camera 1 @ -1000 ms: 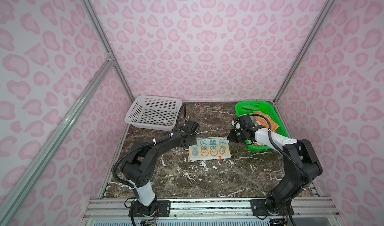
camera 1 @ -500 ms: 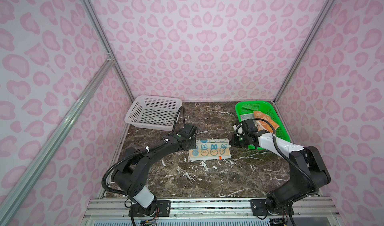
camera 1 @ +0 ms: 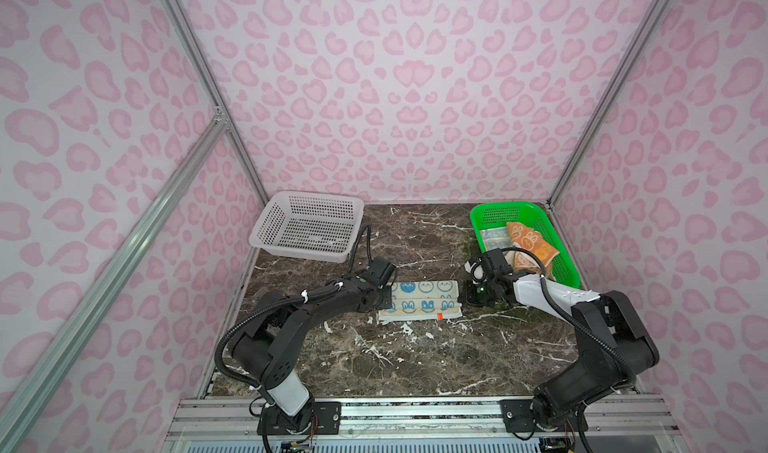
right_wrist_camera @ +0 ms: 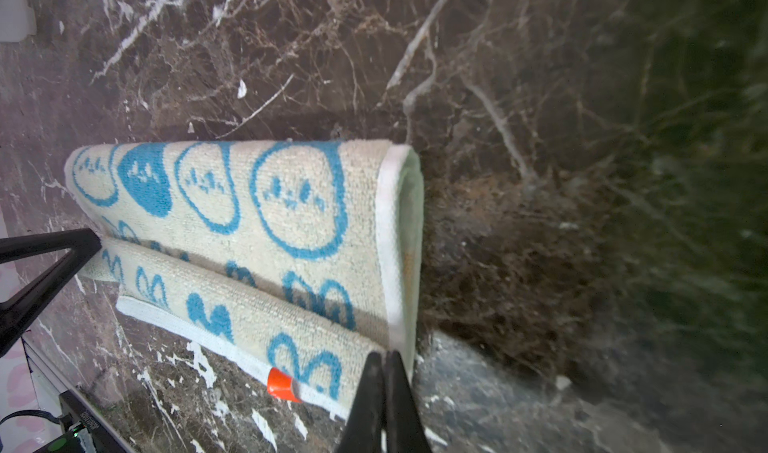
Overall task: Fold and stack the towels
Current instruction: 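Fold the far edge over toward the robot with both grippers, then grasp both short ends of the folded bunny towel strip with both grippers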
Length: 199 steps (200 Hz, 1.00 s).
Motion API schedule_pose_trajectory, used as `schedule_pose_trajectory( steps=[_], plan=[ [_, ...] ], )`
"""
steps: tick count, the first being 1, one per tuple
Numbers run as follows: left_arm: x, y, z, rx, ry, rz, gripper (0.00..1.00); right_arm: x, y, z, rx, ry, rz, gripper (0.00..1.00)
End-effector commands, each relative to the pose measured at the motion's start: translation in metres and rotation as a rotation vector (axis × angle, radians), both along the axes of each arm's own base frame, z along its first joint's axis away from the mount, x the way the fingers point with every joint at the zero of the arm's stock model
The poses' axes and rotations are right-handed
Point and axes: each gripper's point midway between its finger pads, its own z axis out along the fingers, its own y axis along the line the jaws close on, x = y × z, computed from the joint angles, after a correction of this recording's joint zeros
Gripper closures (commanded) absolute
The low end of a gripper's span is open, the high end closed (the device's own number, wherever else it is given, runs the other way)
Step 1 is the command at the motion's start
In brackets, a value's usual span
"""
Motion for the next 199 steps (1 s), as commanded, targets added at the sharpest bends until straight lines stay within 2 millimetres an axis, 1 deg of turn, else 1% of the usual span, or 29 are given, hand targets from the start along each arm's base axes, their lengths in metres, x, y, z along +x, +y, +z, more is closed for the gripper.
schedule_pose_trajectory(
  steps=[1, 9, 27, 34, 44, 46, 49, 65, 88, 104, 109, 117, 127, 139, 156, 174, 183, 199],
  plan=[
    [0.001, 0.009, -0.003, 0.046, -0.008, 0.027, 0.88, -0.002, -0.005, -0.008, -0.035, 0.006, -0.018, 0.99],
    [0.001, 0.009, -0.002, 0.046, -0.011, 0.026, 0.8, -0.003, -0.005, -0.008, -0.041, 0.007, -0.017, 0.93],
    [0.001, 0.008, 0.004, 0.038, -0.023, 0.025, 0.68, -0.003, -0.004, -0.005, -0.047, -0.006, -0.012, 0.8],
    [0.001, 0.007, 0.008, 0.03, -0.031, 0.023, 0.65, -0.003, -0.004, -0.002, -0.049, -0.012, -0.012, 0.72],
    [0.001, 0.004, 0.015, 0.015, -0.049, 0.01, 0.65, -0.003, -0.003, 0.004, -0.047, -0.021, -0.01, 0.6],
    [0.001, 0.003, 0.017, 0.012, -0.053, 0.008, 0.61, -0.003, -0.003, 0.005, -0.045, -0.025, -0.01, 0.57],
    [0.001, 0.002, 0.019, 0.006, -0.059, 0.001, 0.59, -0.003, -0.003, 0.007, -0.044, -0.03, -0.01, 0.54],
    [0.002, -0.006, 0.038, -0.018, -0.121, -0.039, 0.55, -0.003, -0.002, 0.02, -0.042, -0.056, -0.007, 0.34],
    [-0.001, -0.018, 0.071, -0.059, -0.229, -0.081, 0.48, -0.002, 0.003, 0.046, -0.012, -0.111, 0.0, 0.16],
    [-0.001, -0.024, 0.086, -0.134, -0.265, -0.06, 0.4, -0.002, 0.011, 0.061, 0.042, -0.143, 0.005, 0.03],
    [-0.001, -0.027, 0.088, -0.158, -0.261, -0.052, 0.38, -0.002, 0.015, 0.065, 0.063, -0.151, 0.008, 0.01],
    [-0.003, -0.034, 0.09, -0.201, -0.243, -0.054, 0.38, -0.002, 0.021, 0.07, 0.1, -0.157, 0.013, 0.01],
    [-0.006, -0.044, 0.087, -0.252, -0.203, -0.049, 0.37, -0.003, 0.029, 0.071, 0.148, -0.152, 0.02, 0.01],
    [-0.011, -0.053, 0.08, -0.295, -0.143, -0.048, 0.37, -0.006, 0.038, 0.068, 0.178, -0.14, 0.025, 0.01],
    [-0.016, -0.056, 0.067, -0.326, -0.096, -0.019, 0.37, -0.01, 0.044, 0.057, 0.185, -0.119, 0.03, 0.01],
    [-0.022, -0.063, 0.055, -0.367, -0.059, -0.027, 0.37, -0.014, 0.049, 0.043, 0.209, -0.089, 0.032, 0.01],
    [-0.024, -0.065, 0.049, -0.369, -0.035, -0.034, 0.38, -0.016, 0.049, 0.036, 0.208, -0.077, 0.033, 0.01],
    [-0.029, -0.064, 0.034, -0.35, 0.004, -0.031, 0.39, -0.019, 0.046, 0.026, 0.189, -0.061, 0.031, 0.01]
  ],
)
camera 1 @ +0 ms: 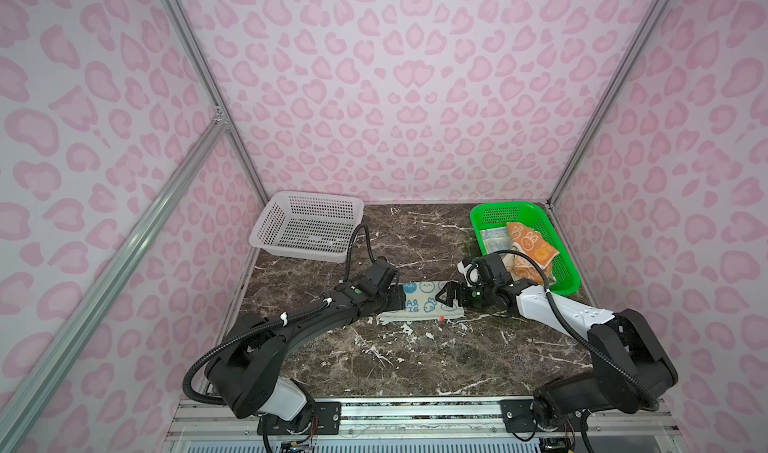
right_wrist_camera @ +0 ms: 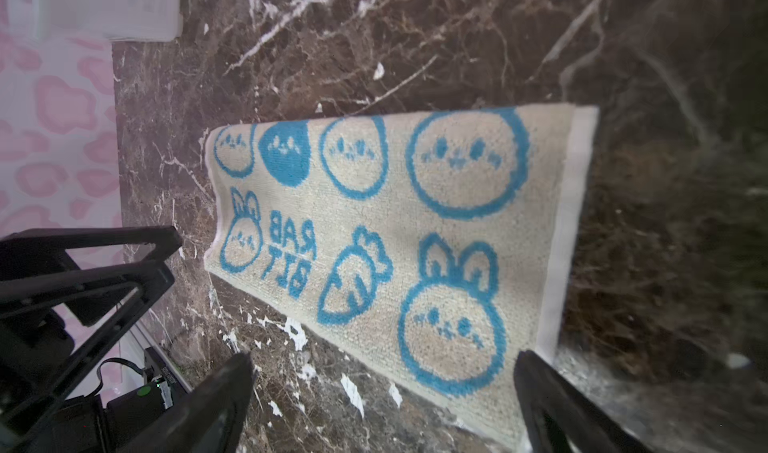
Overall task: Fold and stack the towels
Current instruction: 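Grasp both short ends of the folded bunny towel strip with both grippers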
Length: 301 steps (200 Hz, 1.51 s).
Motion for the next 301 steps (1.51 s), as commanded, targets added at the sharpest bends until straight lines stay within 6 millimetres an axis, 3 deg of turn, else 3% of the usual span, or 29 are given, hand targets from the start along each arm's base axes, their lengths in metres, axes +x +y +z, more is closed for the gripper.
schedule_pose_trajectory(
  steps=[1, 63, 80, 111, 128, 160, 210, 266, 301],
  plan=[
    [-0.005, -0.01, -0.011, -0.05, 0.05, -0.008, 0.39, 0.001, 0.004, -0.005, 0.022, -0.006, 0.002, 0.01],
    [-0.023, 0.0, -0.056, 0.041, 0.168, -0.025, 0.4, -0.006, -0.01, -0.018, -0.06, 0.01, 0.008, 0.01],
    [-0.02, 0.004, -0.051, 0.092, 0.163, -0.044, 0.4, -0.005, -0.01, -0.013, -0.066, 0.001, 0.012, 0.01],
    [-0.005, 0.008, -0.009, 0.118, 0.053, -0.058, 0.38, 0.0, -0.012, 0.005, -0.08, -0.038, 0.02, 0.01],
    [0.004, 0.023, -0.001, 0.177, 0.044, -0.029, 0.37, 0.002, -0.016, 0.008, -0.102, -0.044, 0.016, 0.01],
    [0.014, 0.038, -0.013, 0.245, 0.1, 0.0, 0.38, 0.005, -0.021, 0.003, -0.141, -0.035, 0.016, 0.01],
    [0.018, 0.029, -0.032, 0.267, 0.154, -0.033, 0.4, 0.006, -0.023, -0.013, -0.184, -0.014, 0.032, 0.01],
    [0.015, 0.045, -0.054, 0.378, 0.212, -0.003, 0.4, 0.006, -0.019, -0.026, -0.2, 0.003, 0.042, 0.01],
    [0.011, 0.042, -0.064, 0.384, 0.245, -0.021, 0.42, 0.004, -0.015, -0.029, -0.196, 0.002, 0.041, 0.01]
  ],
)
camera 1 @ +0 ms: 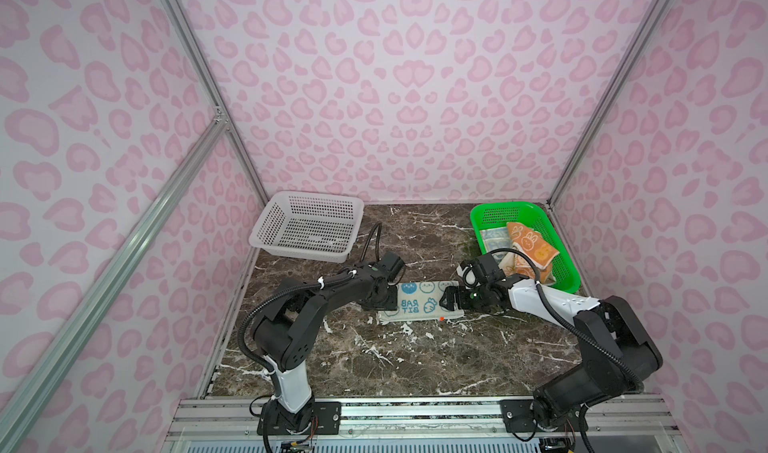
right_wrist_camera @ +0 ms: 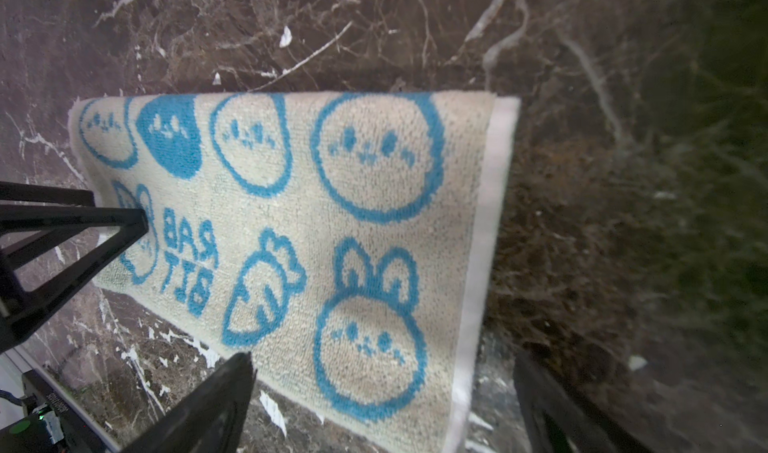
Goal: Fold and stack the towels
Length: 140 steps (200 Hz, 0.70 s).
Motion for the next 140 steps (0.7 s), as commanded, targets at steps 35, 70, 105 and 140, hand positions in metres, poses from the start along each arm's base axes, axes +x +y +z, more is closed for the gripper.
schedule_pose_trajectory(
  steps=[35, 70, 105, 140],
  plan=[
    [-0.009, -0.005, -0.016, 0.026, 0.053, -0.019, 0.5, -0.002, 0.006, -0.007, 0.002, -0.001, -0.007, 0.01],
    [-0.015, -0.007, -0.025, 0.036, 0.077, -0.029, 0.69, -0.006, 0.012, -0.01, 0.004, 0.001, 0.0, 0.01],
    [-0.017, -0.004, -0.029, 0.049, 0.082, -0.028, 0.78, -0.009, 0.017, -0.012, 0.005, 0.002, 0.003, 0.01],
    [-0.02, -0.004, -0.033, 0.045, 0.093, -0.039, 0.87, -0.013, 0.019, -0.013, 0.005, 0.004, 0.005, 0.01]
  ],
)
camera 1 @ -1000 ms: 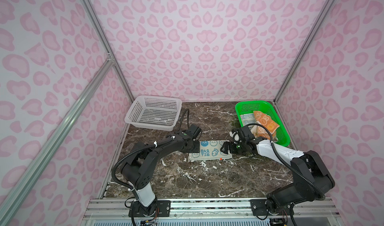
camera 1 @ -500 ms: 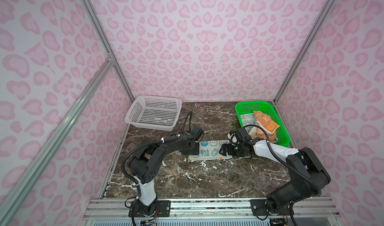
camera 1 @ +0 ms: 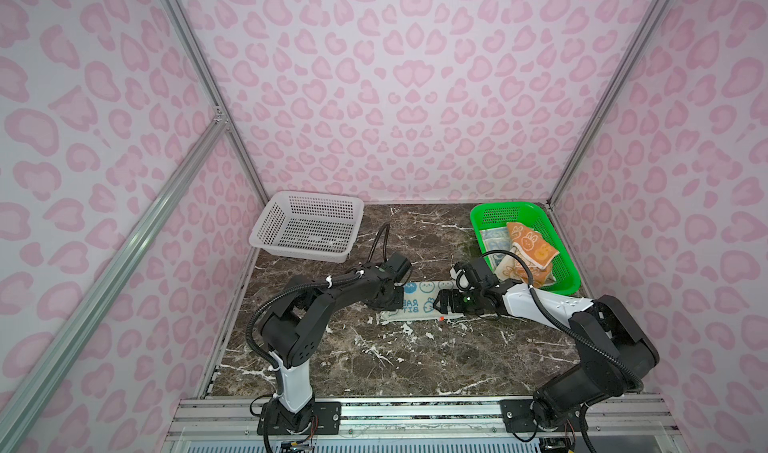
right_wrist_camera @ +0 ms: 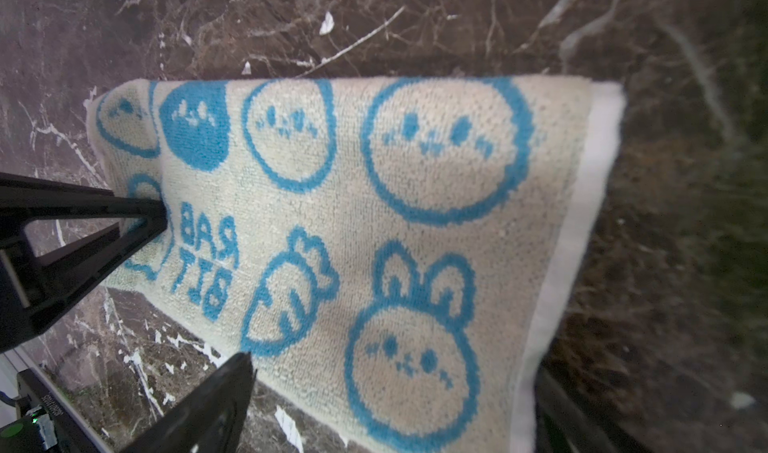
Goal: Fold and stack the towels
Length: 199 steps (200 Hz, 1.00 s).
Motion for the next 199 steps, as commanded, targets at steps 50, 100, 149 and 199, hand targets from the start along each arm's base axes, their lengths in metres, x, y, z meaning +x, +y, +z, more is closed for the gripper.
schedule_pose_trajectory(
  steps=[50, 100, 149, 199],
  plan=[
    [-0.005, 0.031, 0.012, 0.176, 0.006, -0.042, 0.96, -0.007, -0.001, 0.001, -0.007, 0.013, -0.007, 0.01],
    [0.02, 0.059, 0.06, 0.391, -0.096, -0.063, 0.96, -0.004, -0.001, 0.011, 0.004, -0.024, -0.005, 0.01],
    [0.052, 0.07, 0.111, 0.53, -0.237, -0.113, 0.96, 0.013, 0.007, 0.044, 0.026, -0.115, 0.023, 0.01],
    [0.09, 0.076, 0.161, 0.618, -0.358, -0.2, 0.96, 0.045, 0.029, 0.106, 0.109, -0.257, 0.05, 0.01]
  ],
)
